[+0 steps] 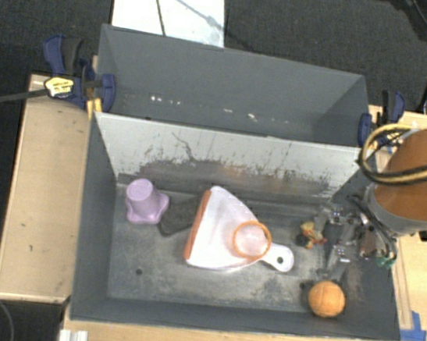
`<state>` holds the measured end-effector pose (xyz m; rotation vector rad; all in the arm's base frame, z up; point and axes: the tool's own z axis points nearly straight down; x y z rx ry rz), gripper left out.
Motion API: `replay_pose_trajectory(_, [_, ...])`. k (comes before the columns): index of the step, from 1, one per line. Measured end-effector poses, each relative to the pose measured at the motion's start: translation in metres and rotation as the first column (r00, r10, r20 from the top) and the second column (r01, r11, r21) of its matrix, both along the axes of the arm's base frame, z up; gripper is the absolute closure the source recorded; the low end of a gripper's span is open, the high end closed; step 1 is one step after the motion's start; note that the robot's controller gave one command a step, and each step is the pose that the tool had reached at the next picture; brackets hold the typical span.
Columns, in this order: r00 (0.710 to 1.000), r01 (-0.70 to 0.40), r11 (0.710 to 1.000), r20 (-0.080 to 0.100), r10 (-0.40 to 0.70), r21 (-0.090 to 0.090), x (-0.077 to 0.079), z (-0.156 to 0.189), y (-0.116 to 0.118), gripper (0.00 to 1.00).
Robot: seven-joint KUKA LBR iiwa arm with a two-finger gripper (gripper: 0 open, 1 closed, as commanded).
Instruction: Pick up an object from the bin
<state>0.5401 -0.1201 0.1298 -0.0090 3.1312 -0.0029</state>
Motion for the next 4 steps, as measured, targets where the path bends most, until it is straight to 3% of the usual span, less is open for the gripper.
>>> replay_pose_trajectory(1, [1.000, 0.008, 1.000, -0.004, -0.008, 0.003, -0.020, -0.039, 0.002, 0.00])
replay_pose_trajectory(2, [1.000, 0.007, 1.000, -0.004, -0.007, 0.008, -0.021, -0.054, 0.005, 0.00])
replay_pose_trajectory(3, [0.996, -0.092, 0.996, -0.001, 0.092, 0.012, -0.041, -0.056, 0.005, 0.00])
replay_pose_trajectory(4, [0.998, -0.069, 0.998, -0.008, 0.069, 0.005, -0.052, -0.059, -0.022, 0.00])
